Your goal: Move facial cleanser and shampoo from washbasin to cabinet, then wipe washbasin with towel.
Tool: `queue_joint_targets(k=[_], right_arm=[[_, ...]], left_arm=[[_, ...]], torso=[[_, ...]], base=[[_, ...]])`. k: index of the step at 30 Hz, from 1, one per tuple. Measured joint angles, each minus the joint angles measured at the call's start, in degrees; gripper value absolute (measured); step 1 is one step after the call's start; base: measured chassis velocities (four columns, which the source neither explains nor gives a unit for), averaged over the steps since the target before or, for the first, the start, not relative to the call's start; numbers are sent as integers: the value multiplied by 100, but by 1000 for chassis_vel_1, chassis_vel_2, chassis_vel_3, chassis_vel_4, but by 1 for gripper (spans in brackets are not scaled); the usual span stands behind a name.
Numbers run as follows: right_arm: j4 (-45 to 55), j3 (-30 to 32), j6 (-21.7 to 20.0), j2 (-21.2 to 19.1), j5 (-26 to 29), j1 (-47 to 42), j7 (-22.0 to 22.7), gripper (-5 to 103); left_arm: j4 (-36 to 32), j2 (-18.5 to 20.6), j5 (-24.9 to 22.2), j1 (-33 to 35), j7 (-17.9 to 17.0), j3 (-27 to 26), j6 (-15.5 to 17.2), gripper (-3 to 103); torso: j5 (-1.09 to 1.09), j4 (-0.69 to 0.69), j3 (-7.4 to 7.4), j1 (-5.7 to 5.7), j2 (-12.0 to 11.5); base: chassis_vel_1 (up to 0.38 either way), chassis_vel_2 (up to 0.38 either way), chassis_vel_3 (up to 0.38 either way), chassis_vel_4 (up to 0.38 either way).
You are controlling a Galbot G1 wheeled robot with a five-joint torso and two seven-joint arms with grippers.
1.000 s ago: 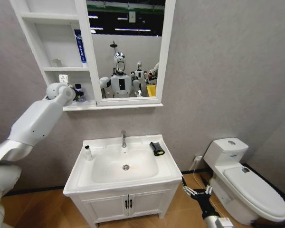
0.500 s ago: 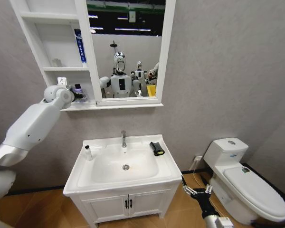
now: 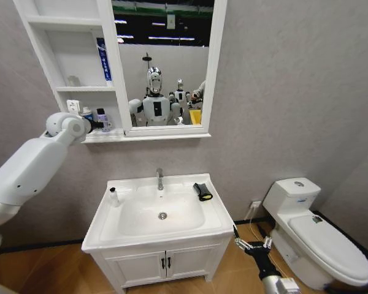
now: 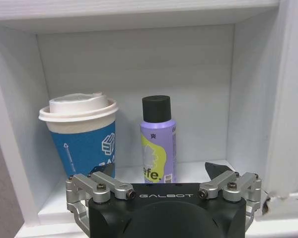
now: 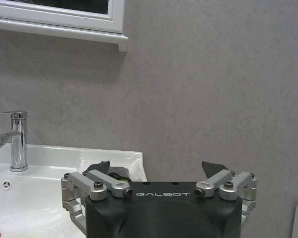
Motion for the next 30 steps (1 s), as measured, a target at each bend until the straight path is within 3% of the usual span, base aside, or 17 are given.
queue_joint_targets(k=[3, 4, 6, 7, 9, 11, 14, 16, 20, 22, 23, 25, 30], right_arm=[[0, -14, -24, -10, -2, 16, 0, 100], [-5, -22, -38, -14, -2, 26, 0, 100], [-44, -52, -47, -15, -7, 47, -2, 100], [-44, -52, -47, -15, -7, 47, -2, 100], [-69, -86, -50, -4, -34, 60, -5, 100], [-76, -96, -50, 24, -67, 56, -9, 100], [-73, -62, -29, 111, -119, -20, -10, 100], [-44, -4, 13, 208, -167, -94, -10, 100], [-22, 50, 44, 260, -175, -137, -5, 100], [-39, 97, 87, 270, -174, -164, 0, 100], [-39, 97, 87, 270, -174, -164, 0, 100], [-70, 119, 101, 265, -165, -168, 7, 100], [-123, 160, 127, 254, -134, -197, 17, 100]], left_arm=[[-471, 315, -90, 500, 48, -361, -3, 100], [-772, 521, -58, 873, 213, -585, -3, 100], [-1505, 1080, 434, 1872, 914, -1173, -151, 100], [-1505, 1080, 434, 1872, 914, -1173, -151, 100], [-2028, 1400, 965, 2885, 1364, -1669, -436, 100], [-2183, 1433, 1084, 3240, 1440, -1805, -515, 100], [-2280, 1354, 1149, 3560, 1451, -1842, -574, 100], [-2302, 1169, 1301, 3798, 1401, -1825, -709, 100], [-2232, 945, 1580, 4171, 1235, -1885, -1048, 100], [-2112, 658, 1839, 4591, 1023, -1979, -1439, 100], [-2112, 658, 1839, 4591, 1023, -1979, -1439, 100], [-1861, 362, 2271, 4975, 945, -2078, -1867, 100], [-1495, -101, 2741, 5634, 847, -2407, -2334, 100]], torso=[[1, 0, 0, 0, 0], [-1, 2, 0, 0, 0], [-2, 3, 0, 0, 0], [-2, 3, 0, 0, 0], [1, 7, -2, -3, 1], [-3, 7, -2, -3, 1], [1, 7, -2, -3, 1], [-2, -6, -1, -2, 1], [0, 1, 0, 0, 0], [1, 2, 0, 0, 0], [1, 2, 0, 0, 0], [-2, 2, 0, 0, 0], [0, 2, 0, 0, 1]], base=[[0, 0, 0, 0], [0, 0, 0, 0], [0, 0, 0, 0], [0, 0, 0, 0], [0, 0, 0, 0], [0, 0, 0, 0], [0, 0, 0, 0], [0, 0, 0, 0], [0, 0, 0, 0], [0, 0, 0, 0], [0, 0, 0, 0], [0, 0, 0, 0], [0, 0, 0, 0]])
